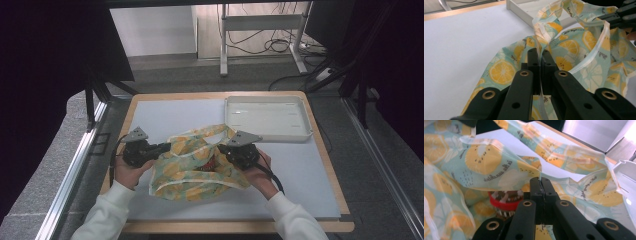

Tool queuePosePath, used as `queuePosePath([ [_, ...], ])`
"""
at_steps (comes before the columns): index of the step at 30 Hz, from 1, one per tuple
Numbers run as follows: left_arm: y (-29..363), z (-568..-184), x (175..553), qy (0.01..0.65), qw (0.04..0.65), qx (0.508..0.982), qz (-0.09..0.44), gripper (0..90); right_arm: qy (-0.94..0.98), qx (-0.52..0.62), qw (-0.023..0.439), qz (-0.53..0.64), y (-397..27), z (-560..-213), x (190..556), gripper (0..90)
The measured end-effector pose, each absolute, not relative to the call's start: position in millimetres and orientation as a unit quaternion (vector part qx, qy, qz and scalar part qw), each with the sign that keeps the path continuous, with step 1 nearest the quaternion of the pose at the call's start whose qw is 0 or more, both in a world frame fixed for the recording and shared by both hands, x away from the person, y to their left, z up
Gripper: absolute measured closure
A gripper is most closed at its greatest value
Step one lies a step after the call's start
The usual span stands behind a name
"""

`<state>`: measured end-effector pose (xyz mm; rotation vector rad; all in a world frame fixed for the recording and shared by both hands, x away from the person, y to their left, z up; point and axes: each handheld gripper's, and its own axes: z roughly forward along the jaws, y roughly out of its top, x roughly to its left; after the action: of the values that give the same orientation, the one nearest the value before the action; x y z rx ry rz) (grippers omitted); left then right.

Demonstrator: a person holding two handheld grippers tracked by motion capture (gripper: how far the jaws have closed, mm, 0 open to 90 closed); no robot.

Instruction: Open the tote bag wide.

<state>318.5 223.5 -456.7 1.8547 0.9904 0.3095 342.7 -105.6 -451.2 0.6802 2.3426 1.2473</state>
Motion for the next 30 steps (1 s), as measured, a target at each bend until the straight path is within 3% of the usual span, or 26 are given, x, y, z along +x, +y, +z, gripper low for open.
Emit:
queuePosePath([
  [17, 229, -476, 330, 0.432, 0.454, 0.766, 0.14, 88.6, 0.851, 0.274, 0.175, 0.413, -72, -475, 385, 89.1],
  [30, 223, -499, 342, 0.445, 0.423, 0.779, 0.131, 88.6, 0.863, 0.291, 0.167, 0.378, -75, -497, 394, 89.0],
])
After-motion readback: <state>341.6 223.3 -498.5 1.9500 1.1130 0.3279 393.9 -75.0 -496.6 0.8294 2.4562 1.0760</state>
